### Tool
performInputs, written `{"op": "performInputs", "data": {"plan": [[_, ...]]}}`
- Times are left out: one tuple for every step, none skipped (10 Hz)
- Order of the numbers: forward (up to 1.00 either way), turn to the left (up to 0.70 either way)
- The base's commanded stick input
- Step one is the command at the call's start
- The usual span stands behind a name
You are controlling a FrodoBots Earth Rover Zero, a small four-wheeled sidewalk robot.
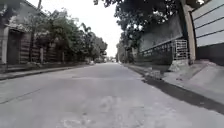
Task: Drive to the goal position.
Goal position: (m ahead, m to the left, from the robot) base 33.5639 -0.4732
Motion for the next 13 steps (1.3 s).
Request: {"op": "performInputs", "data": {"plan": [[1.00, -0.10], [1.00, -0.31], [1.00, -0.33], [1.00, -0.30], [1.00, -0.21], [1.00, -0.12], [1.00, -0.14], [1.00, -0.25], [1.00, -0.09], [1.00, -0.06], [1.00, -0.04], [1.00, -0.03], [1.00, -0.03]]}}
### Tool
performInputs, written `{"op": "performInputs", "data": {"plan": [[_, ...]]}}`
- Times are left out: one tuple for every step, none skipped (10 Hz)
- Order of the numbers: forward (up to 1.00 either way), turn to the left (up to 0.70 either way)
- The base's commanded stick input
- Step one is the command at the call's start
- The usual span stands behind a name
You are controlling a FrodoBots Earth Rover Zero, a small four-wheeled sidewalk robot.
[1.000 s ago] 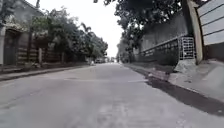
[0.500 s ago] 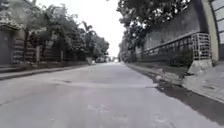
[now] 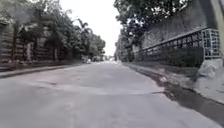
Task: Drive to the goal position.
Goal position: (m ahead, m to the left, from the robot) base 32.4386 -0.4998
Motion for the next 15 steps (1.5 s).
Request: {"op": "performInputs", "data": {"plan": [[1.00, -0.02], [1.00, 0.00], [1.00, 0.00], [1.00, 0.00], [1.00, 0.00], [1.00, 0.00], [1.00, 0.00], [1.00, 0.00], [1.00, 0.00], [1.00, 0.00], [1.00, 0.00], [1.00, 0.00], [1.00, 0.00], [1.00, 0.00], [1.00, 0.00]]}}
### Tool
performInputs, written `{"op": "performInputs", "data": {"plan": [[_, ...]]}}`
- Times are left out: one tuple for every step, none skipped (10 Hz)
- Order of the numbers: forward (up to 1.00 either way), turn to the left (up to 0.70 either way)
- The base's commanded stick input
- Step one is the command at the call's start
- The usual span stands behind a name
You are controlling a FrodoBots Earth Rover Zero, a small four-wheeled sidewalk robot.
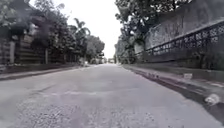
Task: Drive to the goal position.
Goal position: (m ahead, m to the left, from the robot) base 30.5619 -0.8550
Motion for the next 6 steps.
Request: {"op": "performInputs", "data": {"plan": [[1.00, -0.31], [1.00, -0.36], [1.00, -0.40], [1.00, -0.21], [1.00, -0.02], [1.00, -0.01]]}}
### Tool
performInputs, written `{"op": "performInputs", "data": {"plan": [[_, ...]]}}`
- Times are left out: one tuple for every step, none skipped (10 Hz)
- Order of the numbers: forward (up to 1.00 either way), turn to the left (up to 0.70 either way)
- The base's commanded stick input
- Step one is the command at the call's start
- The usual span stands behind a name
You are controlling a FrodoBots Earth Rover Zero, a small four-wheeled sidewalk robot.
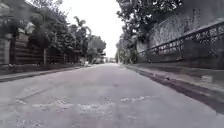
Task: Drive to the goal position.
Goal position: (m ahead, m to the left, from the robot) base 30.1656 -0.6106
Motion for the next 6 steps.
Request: {"op": "performInputs", "data": {"plan": [[1.00, 0.00], [1.00, -0.14], [1.00, -0.19], [1.00, -0.18], [1.00, -0.02], [1.00, 0.00]]}}
